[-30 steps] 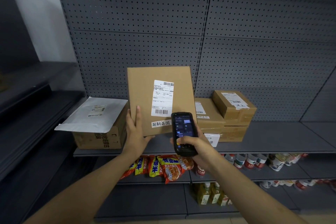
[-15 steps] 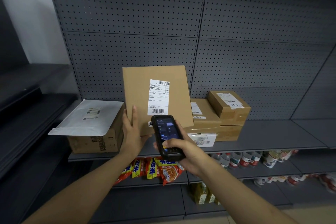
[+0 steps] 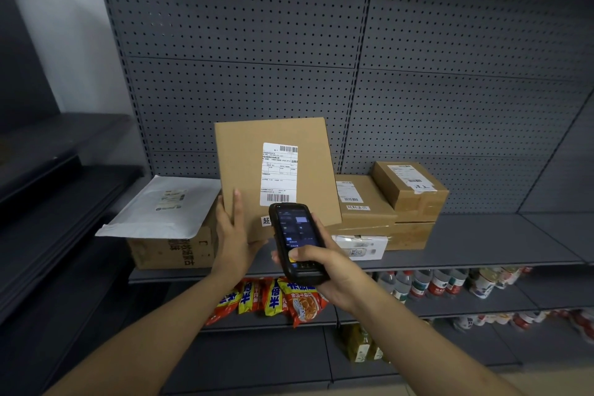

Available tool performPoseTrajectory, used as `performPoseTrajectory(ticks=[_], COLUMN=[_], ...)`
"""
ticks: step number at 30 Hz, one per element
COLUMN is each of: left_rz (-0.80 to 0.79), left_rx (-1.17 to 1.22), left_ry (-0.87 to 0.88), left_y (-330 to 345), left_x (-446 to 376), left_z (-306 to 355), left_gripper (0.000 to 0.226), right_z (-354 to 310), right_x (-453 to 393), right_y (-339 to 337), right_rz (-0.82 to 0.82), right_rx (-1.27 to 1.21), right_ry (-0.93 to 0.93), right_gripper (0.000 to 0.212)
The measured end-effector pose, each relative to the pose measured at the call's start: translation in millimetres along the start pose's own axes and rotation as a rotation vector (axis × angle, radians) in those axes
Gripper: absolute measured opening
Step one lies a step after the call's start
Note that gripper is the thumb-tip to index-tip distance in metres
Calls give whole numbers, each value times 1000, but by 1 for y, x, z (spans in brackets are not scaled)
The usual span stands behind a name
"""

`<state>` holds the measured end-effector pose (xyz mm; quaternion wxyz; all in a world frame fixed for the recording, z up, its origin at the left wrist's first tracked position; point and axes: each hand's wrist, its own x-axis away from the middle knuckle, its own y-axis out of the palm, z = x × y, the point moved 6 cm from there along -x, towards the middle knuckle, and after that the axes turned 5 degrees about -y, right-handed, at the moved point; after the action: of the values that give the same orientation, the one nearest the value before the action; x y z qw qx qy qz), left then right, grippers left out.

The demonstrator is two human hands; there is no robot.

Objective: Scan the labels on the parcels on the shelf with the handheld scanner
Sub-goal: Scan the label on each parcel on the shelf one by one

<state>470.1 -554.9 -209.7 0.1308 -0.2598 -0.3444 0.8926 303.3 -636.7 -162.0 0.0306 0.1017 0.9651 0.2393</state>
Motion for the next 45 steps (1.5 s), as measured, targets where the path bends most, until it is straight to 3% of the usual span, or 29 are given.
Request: performPoseTrajectory(ticks=[11, 15, 19, 27, 38, 45], left_rz=[20, 1, -11, -48, -208, -347], left_rx=[0, 48, 48, 131, 211, 212], left_ry=[36, -18, 37, 19, -8, -88], left_y=[-3, 0, 4, 21, 108, 161], left_x=[-4, -8, -14, -33, -87, -119], left_z=[-5, -7, -7, 15, 81, 114], left_gripper=[134, 129, 135, 132, 133, 130], right_z=[5, 12, 0, -36, -93, -122], right_x=[-7, -17, -20, -22, -37, -59], right_y=[-3, -21, -38, -101, -219, -274], right_rz=[7, 151, 268, 452, 504, 504], right_rx=[16, 249, 420, 357, 341, 293], right_ry=[-5, 17, -58, -226, -202, -156], right_gripper=[66, 108, 89, 93, 95, 85])
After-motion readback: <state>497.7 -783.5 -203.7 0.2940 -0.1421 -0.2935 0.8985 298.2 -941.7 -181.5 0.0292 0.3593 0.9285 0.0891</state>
